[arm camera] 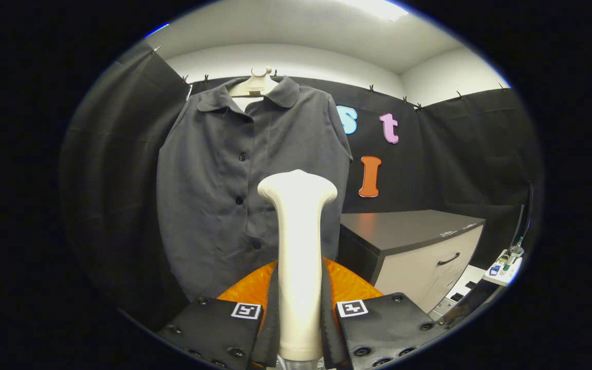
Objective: Iron the clothes twice with a garment steamer, once on the left side and once on the right side.
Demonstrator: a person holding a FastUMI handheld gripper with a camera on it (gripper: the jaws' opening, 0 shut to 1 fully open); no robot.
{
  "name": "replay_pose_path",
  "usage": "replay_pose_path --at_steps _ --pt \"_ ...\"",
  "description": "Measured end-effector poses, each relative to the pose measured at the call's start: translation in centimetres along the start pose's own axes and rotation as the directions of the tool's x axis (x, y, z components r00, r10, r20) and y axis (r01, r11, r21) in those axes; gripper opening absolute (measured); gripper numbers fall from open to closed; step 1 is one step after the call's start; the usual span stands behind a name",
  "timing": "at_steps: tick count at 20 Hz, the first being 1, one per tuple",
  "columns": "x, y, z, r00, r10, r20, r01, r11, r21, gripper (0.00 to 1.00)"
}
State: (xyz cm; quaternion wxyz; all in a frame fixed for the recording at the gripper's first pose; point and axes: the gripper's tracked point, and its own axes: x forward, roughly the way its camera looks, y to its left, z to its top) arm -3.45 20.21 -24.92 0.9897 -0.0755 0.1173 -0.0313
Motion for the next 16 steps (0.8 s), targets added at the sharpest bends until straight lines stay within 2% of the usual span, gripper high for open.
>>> replay_pose_path --at_steps 7,16 --pt "1.3 3.7 6.4 0.993 0.063 0.101 -0.065 0.998 0.014 0.40" --pt "3.2 13.2 9.8 0.966 0.228 0.123 -0.227 0.974 -0.023 0.40"
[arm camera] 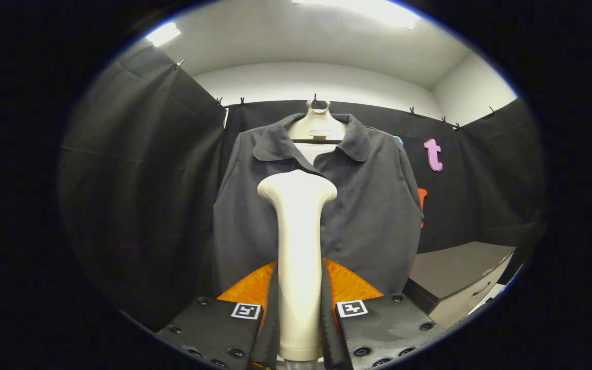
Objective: Iron the clothes twice with a garment steamer, once on the left side and once on the right side.
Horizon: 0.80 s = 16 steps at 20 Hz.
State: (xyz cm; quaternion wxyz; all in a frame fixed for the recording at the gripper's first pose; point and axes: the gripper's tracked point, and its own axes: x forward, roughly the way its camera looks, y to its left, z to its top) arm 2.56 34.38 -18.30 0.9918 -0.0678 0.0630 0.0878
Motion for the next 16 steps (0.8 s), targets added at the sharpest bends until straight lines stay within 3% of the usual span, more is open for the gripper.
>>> replay_pose_path --at_steps 7,16 --pt "3.7 3.5 0.9 0.999 0.046 0.023 -0.046 0.999 0.006 0.40" --pt "5.6 3.7 -0.6 0.999 0.039 -0.005 -0.039 0.999 -0.014 0.40"
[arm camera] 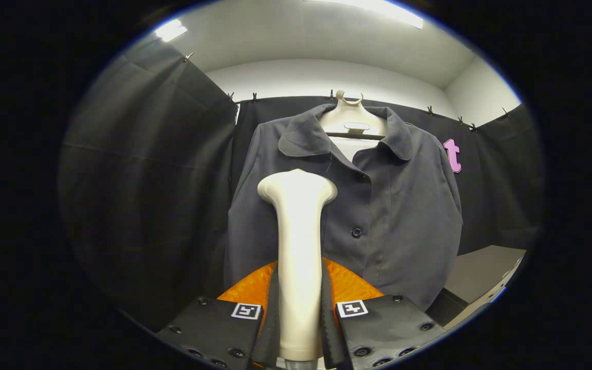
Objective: Iron the clothes twice with a garment steamer, once on the left side and once on the right side.
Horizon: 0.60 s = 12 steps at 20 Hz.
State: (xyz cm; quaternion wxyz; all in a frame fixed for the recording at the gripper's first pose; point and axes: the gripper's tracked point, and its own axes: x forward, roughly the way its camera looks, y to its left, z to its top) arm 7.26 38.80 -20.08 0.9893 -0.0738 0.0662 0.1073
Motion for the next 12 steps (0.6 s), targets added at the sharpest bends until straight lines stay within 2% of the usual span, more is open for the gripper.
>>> replay_pose_path --at_steps 12 --pt "-1.3 0.0 -3.3 0.999 0.016 -0.044 -0.015 1.000 0.017 0.40"
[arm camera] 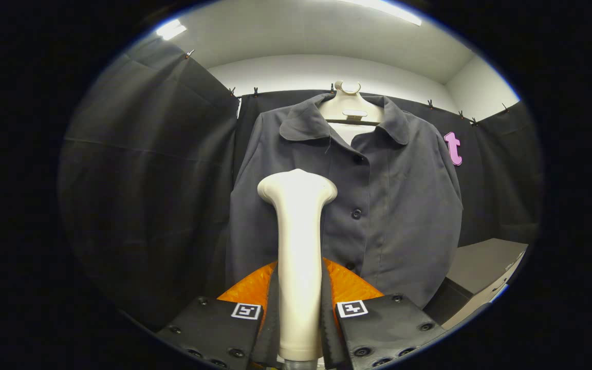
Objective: Iron the clothes twice with a garment steamer, once on the left side and once on the right side.
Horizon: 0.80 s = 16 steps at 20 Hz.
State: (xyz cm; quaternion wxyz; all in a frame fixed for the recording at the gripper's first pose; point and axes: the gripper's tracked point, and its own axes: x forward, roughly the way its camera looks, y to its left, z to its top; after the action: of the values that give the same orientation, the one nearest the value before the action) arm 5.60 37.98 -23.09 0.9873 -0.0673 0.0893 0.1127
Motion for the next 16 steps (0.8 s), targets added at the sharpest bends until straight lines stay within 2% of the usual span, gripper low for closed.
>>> replay_pose_path --at_steps 16 --pt "-3.0 0.4 -6.9 0.993 0.008 -0.116 -0.009 1.000 -0.009 0.40"
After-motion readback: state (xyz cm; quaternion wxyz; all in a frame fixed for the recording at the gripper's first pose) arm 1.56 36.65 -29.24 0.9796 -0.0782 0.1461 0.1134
